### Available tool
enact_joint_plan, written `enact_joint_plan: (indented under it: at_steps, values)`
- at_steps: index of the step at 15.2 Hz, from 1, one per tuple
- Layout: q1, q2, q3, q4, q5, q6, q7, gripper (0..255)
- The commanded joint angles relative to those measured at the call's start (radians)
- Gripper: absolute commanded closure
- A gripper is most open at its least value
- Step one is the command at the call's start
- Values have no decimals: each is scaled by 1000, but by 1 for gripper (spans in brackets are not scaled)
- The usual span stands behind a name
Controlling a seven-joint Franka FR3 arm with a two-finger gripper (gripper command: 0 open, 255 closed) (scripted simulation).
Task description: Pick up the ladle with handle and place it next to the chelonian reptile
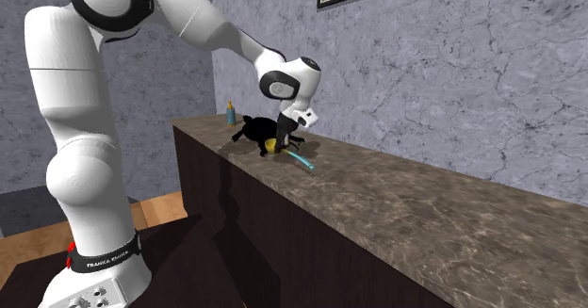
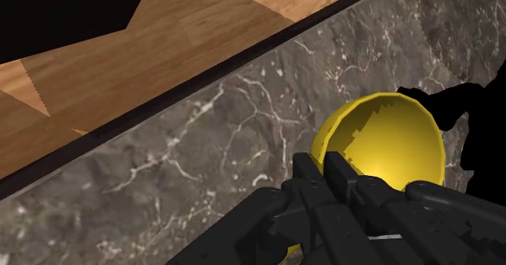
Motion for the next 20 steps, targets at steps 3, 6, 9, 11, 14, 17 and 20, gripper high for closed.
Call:
enact_joint_plan:
  at_steps: [3, 6, 9, 11, 14, 17, 20]
  values:
    - [1, 26, 2, -23, 14, 42, -28, 255]
    - [3, 47, 3, -38, 27, 73, -49, 255]
    - [4, 66, 5, -48, 37, 98, -66, 255]
    - [4, 66, 5, -48, 37, 98, -67, 255]
    - [4, 66, 5, -48, 37, 98, -67, 255]
    - [4, 66, 5, -48, 37, 98, -67, 0]
    - [4, 66, 5, -48, 37, 98, -67, 0]
